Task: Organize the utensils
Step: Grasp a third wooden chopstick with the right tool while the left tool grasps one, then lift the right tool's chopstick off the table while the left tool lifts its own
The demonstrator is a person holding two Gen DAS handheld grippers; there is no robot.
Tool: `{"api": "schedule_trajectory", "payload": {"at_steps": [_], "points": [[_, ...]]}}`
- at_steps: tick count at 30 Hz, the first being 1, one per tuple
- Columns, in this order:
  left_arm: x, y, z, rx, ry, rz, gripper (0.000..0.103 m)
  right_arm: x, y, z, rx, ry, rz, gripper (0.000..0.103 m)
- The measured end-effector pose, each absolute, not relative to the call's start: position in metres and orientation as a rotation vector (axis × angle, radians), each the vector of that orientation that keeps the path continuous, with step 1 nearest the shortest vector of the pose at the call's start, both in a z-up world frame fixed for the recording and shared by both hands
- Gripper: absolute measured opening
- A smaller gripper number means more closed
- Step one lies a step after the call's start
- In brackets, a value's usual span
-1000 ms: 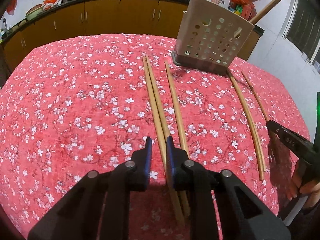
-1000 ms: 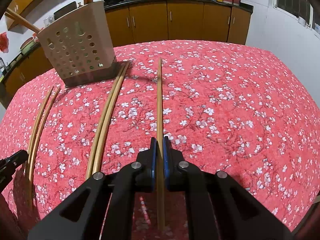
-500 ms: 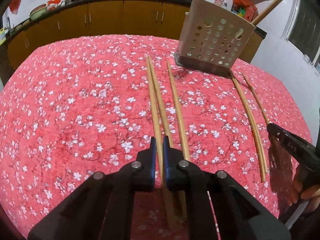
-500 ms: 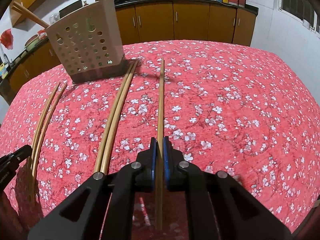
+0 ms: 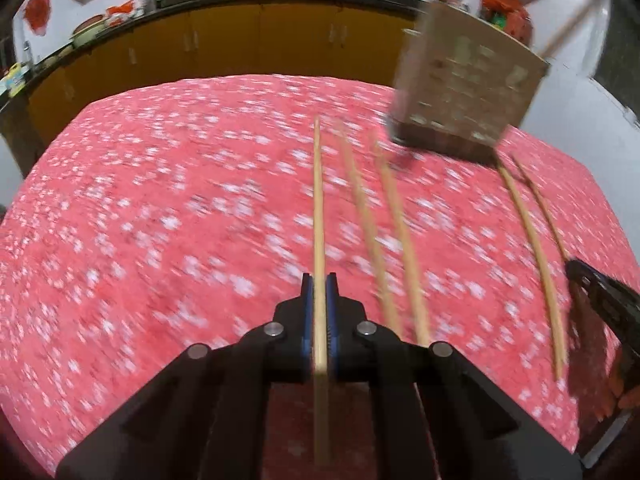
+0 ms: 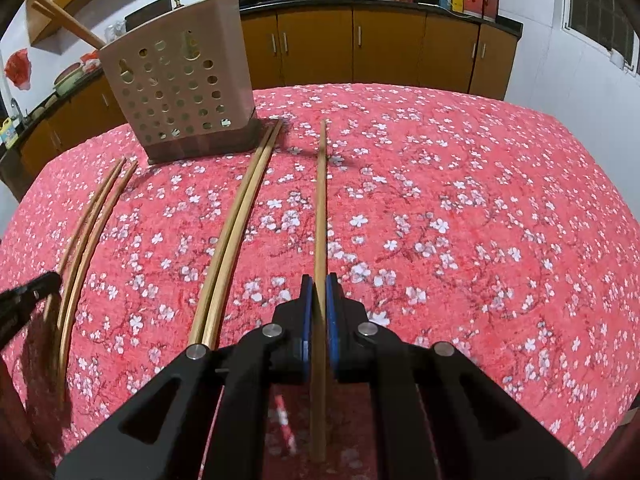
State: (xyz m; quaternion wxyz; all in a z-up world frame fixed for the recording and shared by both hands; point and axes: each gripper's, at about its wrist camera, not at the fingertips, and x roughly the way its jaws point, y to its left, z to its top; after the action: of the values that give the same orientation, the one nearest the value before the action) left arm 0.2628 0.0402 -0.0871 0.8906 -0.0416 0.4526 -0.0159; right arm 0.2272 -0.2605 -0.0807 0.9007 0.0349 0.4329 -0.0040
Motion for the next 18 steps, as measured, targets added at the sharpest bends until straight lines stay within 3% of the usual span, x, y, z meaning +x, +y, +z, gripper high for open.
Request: {"api": "schedule_trajectory", "payload": {"at_steps": [6, 18], "points": [[0.280, 0.082, -0.089, -0.159, 0.937, -0.040, 0.008, 0.242, -0.270, -0.082, 0.095, 0.877, -0.041, 0.008], [0.270, 0.080, -0.090, -0.169, 0.897, -0.076, 0.009, 0.243, -0.270, -0.085, 0.094, 0.873, -0.039, 0.008]]}}
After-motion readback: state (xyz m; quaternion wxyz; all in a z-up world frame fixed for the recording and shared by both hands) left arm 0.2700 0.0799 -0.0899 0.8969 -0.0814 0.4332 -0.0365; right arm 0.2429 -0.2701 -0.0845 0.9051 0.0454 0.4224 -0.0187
